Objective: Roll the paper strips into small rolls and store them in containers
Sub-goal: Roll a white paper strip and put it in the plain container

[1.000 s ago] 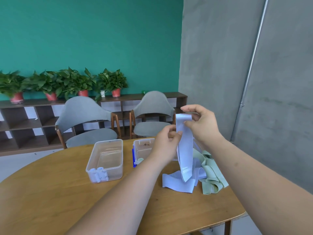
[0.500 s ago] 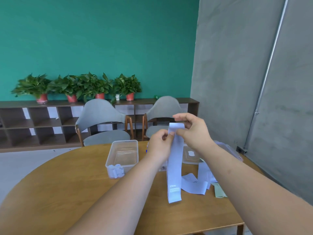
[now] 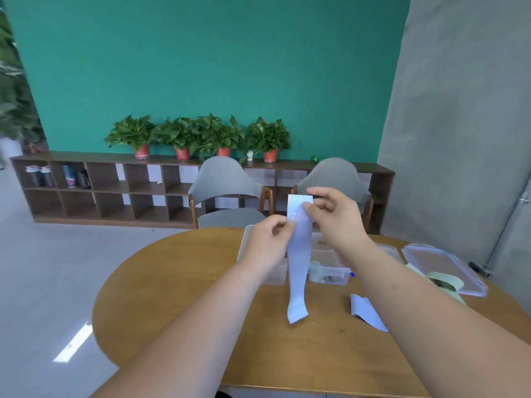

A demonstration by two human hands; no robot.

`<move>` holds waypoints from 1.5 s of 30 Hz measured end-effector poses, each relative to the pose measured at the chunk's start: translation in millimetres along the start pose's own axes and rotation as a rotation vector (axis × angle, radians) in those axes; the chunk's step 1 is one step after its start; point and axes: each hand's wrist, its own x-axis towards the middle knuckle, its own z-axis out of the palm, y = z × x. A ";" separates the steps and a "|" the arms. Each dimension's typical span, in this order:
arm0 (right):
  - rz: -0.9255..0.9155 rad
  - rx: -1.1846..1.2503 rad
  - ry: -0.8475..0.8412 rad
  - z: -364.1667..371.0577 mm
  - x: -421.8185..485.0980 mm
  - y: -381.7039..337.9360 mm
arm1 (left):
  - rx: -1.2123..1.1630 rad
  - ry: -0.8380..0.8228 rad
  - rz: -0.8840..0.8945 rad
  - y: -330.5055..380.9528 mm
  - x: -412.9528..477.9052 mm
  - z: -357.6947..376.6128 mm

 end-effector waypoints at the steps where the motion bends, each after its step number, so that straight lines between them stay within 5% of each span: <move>1: -0.006 0.020 -0.005 9.9 -0.3 -1.4 | 0.026 0.002 0.001 -3.2 -0.4 -10.5; 10: -0.005 -0.039 -0.205 87.8 -4.0 7.7 | -0.115 0.139 -0.115 -16.5 -0.9 -79.9; 19: 0.211 0.107 -0.189 162.6 -11.6 25.6 | -0.399 0.269 -0.367 -50.5 2.4 -126.1; 28: 0.370 -0.184 -0.526 230.7 -48.3 125.1 | -0.098 0.267 -0.654 -145.4 -8.1 -159.4; 33: 0.253 -0.172 -0.484 243.8 -32.6 142.8 | -0.106 0.282 -0.507 -157.2 4.4 -169.4; 39: 0.201 -0.454 -0.616 248.7 -45.7 167.0 | 0.518 0.274 -0.507 -190.3 -1.0 -174.8; 45: 0.022 -0.610 -0.445 248.1 -77.1 185.6 | 0.735 0.227 -0.240 -208.6 -31.0 -162.3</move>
